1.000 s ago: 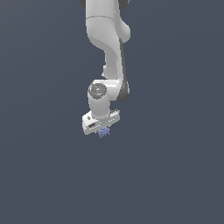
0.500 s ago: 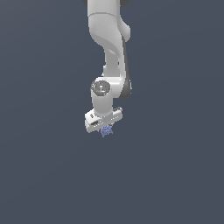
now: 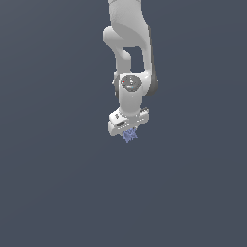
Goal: Pick up the object and move it to a goal position.
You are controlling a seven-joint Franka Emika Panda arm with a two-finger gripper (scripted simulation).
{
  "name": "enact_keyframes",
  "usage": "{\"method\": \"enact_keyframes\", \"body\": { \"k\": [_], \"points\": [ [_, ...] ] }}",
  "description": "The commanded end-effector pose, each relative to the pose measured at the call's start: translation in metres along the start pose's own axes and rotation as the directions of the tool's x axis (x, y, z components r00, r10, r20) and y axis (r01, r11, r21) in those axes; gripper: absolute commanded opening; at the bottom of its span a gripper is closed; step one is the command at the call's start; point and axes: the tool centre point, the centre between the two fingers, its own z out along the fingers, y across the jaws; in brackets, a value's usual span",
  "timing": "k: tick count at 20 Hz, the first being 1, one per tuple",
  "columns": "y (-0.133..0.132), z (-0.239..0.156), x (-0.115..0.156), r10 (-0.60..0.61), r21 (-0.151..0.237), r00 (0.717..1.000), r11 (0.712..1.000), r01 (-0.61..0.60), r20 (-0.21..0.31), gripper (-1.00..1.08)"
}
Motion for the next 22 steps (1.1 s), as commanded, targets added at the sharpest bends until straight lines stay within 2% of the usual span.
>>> {"method": "enact_keyframes", "body": {
  "k": [1, 7, 12, 17, 22],
  "points": [
    [-0.027, -0.011, -0.001, -0.001, -0.001, 1.0, 1.0, 0.001, 0.0, -1.0],
    [-0.082, -0.035, -0.002, -0.001, -0.001, 1.0, 1.0, 0.001, 0.001, -1.0],
    [-0.115, -0.05, -0.001, -0.001, -0.001, 1.0, 1.0, 0.001, 0.0, -1.0],
    [-0.131, -0.057, 0.0, -0.001, 0.0, 1.0, 1.0, 0.001, 0.0, -1.0],
    [-0.129, -0.056, 0.001, -0.001, 0.0, 1.0, 1.0, 0.001, 0.0, -1.0]
  ]
}}
